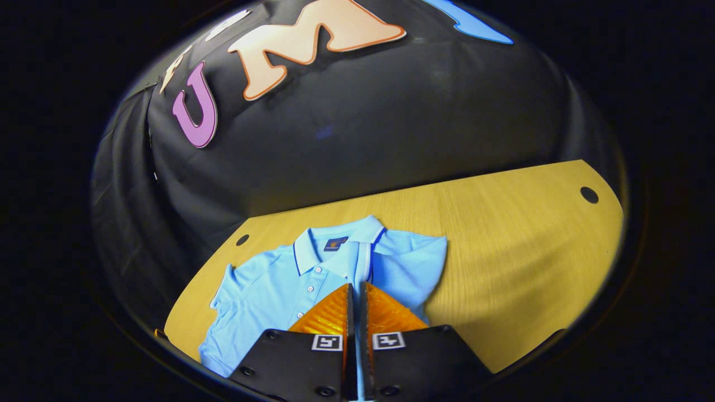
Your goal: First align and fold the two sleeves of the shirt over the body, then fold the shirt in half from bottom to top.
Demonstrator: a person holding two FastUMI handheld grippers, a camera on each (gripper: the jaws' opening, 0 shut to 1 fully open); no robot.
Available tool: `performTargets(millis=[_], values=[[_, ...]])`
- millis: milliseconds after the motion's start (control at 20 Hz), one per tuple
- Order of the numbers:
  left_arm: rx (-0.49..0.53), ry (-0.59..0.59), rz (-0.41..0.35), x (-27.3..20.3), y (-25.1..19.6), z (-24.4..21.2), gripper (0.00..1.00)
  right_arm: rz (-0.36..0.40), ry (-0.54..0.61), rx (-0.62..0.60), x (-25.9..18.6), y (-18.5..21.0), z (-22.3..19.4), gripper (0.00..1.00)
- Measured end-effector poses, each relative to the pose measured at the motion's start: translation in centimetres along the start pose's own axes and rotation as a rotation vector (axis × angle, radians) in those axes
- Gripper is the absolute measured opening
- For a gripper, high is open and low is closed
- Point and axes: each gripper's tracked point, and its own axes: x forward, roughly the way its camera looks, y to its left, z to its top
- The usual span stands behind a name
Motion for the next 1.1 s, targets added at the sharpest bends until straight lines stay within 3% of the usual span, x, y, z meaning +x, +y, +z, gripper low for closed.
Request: performTargets(millis=[200,250,300,350,400,800,1100], values=[[-0.001,-0.002,0.005,0.0,0.1,0.1,0.95,0.065,0.015,0.025,0.3,2.4,-0.8,0.17],[-0.002,-0.002,0.010,-0.1,0.1,0.1,0.95,0.091,0.011,0.033,0.1,3.2,-0.7,0.30],[-0.003,-0.003,0.012,0.0,0.1,0.1,0.95,0.112,0.000,0.031,0.1,3.8,-0.6,0.72],[-0.002,-0.001,0.012,0.0,0.1,0.0,0.95,0.125,-0.016,0.014,-0.4,4.5,-0.2,0.71],[-0.002,0.000,0.012,0.0,0.1,0.0,0.95,0.134,-0.032,-0.007,-0.8,5.1,0.1,0.94],[-0.002,0.033,0.033,0.4,0.3,-0.4,0.95,0.205,-0.157,-0.178,-8.1,10.0,0.1,0.98],[-0.010,0.080,0.010,0.8,0.1,-0.7,0.95,0.191,-0.265,-0.231,-15.9,8.9,-1.4,0.98]])
